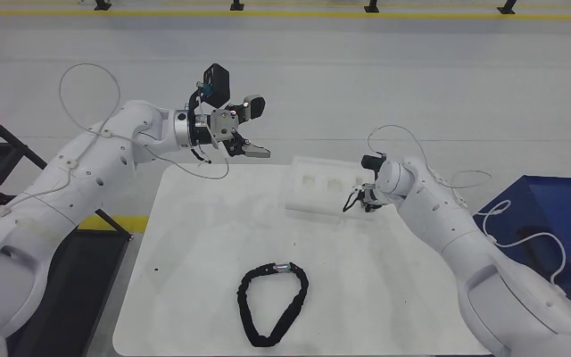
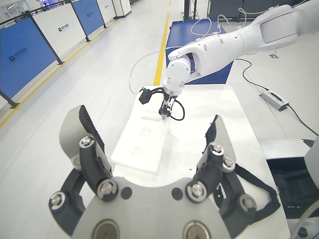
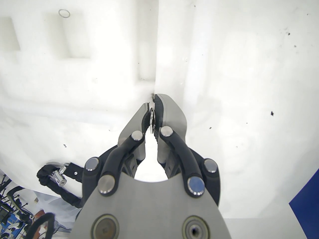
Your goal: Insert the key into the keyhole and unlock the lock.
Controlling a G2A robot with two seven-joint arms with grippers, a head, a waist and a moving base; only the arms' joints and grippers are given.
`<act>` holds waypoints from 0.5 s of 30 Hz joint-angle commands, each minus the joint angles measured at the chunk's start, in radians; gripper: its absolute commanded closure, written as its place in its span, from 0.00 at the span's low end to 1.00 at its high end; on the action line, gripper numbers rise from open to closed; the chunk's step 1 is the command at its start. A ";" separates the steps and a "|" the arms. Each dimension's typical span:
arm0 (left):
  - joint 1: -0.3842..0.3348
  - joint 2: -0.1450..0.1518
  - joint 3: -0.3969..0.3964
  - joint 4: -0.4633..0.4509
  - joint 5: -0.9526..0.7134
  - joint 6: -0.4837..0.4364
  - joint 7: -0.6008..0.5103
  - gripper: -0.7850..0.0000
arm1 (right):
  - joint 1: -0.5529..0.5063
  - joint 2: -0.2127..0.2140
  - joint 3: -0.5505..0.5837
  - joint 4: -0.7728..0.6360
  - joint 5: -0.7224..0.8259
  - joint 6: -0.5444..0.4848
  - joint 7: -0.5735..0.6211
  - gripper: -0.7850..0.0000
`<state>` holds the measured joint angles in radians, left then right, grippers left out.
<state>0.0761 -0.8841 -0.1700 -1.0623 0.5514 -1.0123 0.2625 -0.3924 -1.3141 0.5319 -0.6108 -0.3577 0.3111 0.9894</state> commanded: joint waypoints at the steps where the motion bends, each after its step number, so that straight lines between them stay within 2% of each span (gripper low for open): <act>1: 0.000 0.000 0.000 0.000 0.000 0.000 0.000 0.00 | 0.003 0.001 0.002 -0.015 -0.014 0.008 0.012 1.00; 9: 0.000 0.000 0.000 0.000 0.000 0.000 0.000 0.00 | 0.001 0.027 0.037 -0.116 -0.065 0.040 0.053 1.00; 15: 0.000 0.000 0.000 0.000 0.000 0.000 0.000 0.00 | -0.040 0.076 0.123 -0.267 -0.056 0.012 0.090 1.00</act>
<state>0.0761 -0.8841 -0.1700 -1.0623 0.5514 -1.0123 0.2625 -0.4211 -1.2483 0.6338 -0.8428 -0.4219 0.3356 1.0698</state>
